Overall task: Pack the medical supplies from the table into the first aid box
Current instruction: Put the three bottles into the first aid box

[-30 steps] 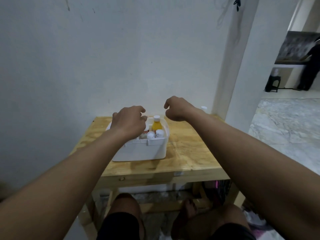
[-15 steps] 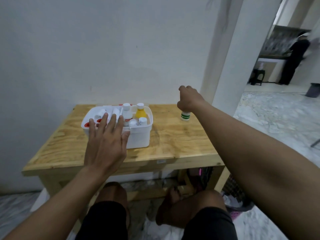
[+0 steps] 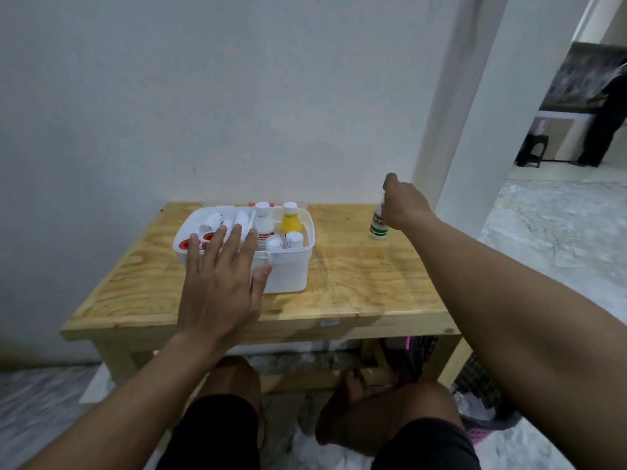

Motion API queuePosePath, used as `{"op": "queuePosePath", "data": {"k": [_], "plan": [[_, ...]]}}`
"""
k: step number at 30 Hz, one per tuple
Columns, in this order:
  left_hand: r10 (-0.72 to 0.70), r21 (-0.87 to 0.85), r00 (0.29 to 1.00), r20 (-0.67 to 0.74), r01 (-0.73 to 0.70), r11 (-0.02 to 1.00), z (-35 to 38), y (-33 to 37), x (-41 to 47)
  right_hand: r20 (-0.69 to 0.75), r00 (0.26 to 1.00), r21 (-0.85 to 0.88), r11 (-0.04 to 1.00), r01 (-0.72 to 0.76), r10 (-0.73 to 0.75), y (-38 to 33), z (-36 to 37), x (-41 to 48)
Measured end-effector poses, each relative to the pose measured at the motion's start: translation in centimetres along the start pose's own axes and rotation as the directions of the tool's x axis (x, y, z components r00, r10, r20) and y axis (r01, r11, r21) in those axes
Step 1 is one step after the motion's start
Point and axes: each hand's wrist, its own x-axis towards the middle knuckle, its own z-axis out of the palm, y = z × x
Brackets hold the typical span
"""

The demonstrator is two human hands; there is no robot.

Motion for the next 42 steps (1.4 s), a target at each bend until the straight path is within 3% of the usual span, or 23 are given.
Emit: {"op": "queuePosePath", "data": {"k": [22,28,35,42], "plan": [[-0.018,-0.037,0.998,0.066,0.020,0.999,-0.5,0.0,0.0,0.044,0.964,0.248,0.937,0.244,-0.263,-10.4,-12.8,-5.5],[-0.002,-0.052,0.998,0.064,0.006,0.999,-0.8,-0.1,-0.2,0.079,0.937,0.331,0.896,0.297,-0.340,-14.0,-12.4,-7.1],[0.002,-0.076,0.998,0.065,0.003,0.997,-0.8,-0.3,-0.3,0.022,0.900,0.273,0.869,0.413,-0.435,-16.4,-10.3,-7.6],[0.007,-0.077,0.999,0.051,-0.003,0.997,-0.5,-0.6,-0.2,0.063,0.900,0.249,0.880,0.404,-0.431,-17.1,-10.4,-7.2]]}}
